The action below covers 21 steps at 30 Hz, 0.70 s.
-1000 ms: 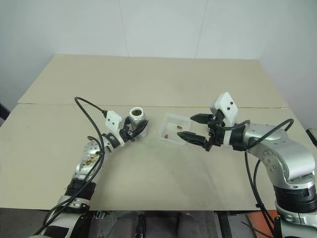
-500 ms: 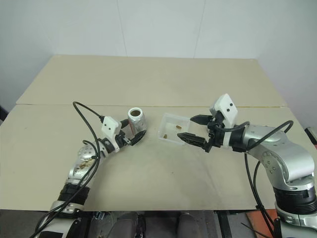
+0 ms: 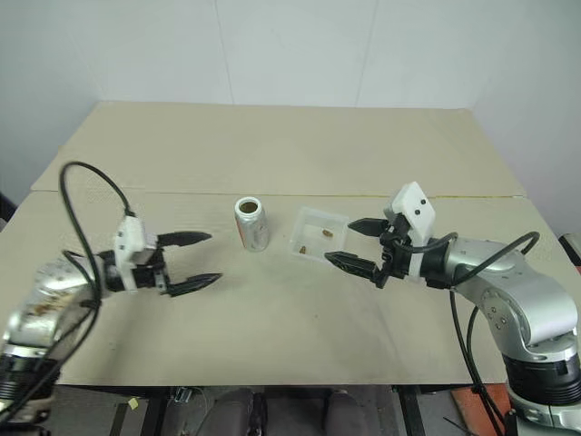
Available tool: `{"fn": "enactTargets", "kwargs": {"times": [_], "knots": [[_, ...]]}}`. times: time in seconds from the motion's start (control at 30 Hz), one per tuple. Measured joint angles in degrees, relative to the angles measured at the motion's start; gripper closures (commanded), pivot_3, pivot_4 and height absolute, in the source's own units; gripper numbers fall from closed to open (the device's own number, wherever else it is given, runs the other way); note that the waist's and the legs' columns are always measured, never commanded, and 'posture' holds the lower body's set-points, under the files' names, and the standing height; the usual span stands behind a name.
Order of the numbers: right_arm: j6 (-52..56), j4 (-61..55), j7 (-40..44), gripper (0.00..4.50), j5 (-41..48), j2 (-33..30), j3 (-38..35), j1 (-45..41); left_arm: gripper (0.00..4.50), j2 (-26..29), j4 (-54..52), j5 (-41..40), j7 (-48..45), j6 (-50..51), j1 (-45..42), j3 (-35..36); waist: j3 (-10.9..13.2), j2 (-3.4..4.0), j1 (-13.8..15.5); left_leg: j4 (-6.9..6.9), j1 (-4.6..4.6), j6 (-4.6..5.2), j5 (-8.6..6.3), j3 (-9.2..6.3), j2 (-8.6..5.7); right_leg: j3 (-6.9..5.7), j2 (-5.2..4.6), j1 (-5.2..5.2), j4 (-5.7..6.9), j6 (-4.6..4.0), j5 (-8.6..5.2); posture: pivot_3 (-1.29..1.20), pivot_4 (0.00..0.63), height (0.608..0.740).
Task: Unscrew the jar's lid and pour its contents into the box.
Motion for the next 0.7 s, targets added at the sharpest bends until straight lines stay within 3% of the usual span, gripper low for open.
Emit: {"fn": "enactTargets", "kwargs": {"times": [0.37,0.7], "knots": [[-3.0,-2.7,0.9,0.00,0.0,-0.2,-2.5,4.7,0.03,2.6,5.1,-2.4,-6.3,-0.3,-4.3,2.3,0.0,0.00,-0.1,-0.01,-0.01,0.00,0.00,0.06,0.01,0.03,0.03,0.00,0.02,0.01,0.00,0.00,0.150,0.740],[-6.9,-5.1,0.8,0.00,-0.6,0.4,-5.0,10.6,0.03,2.9,-0.5,-4.3,-4.4,3.3,-0.4,4.1,0.0,0.00,-0.1,-0.01,0.00,0.01,-0.01,0.06,0.01,0.09,0.03,-0.01,0.01,0.01,0.00,0.00,0.150,0.740]]}}
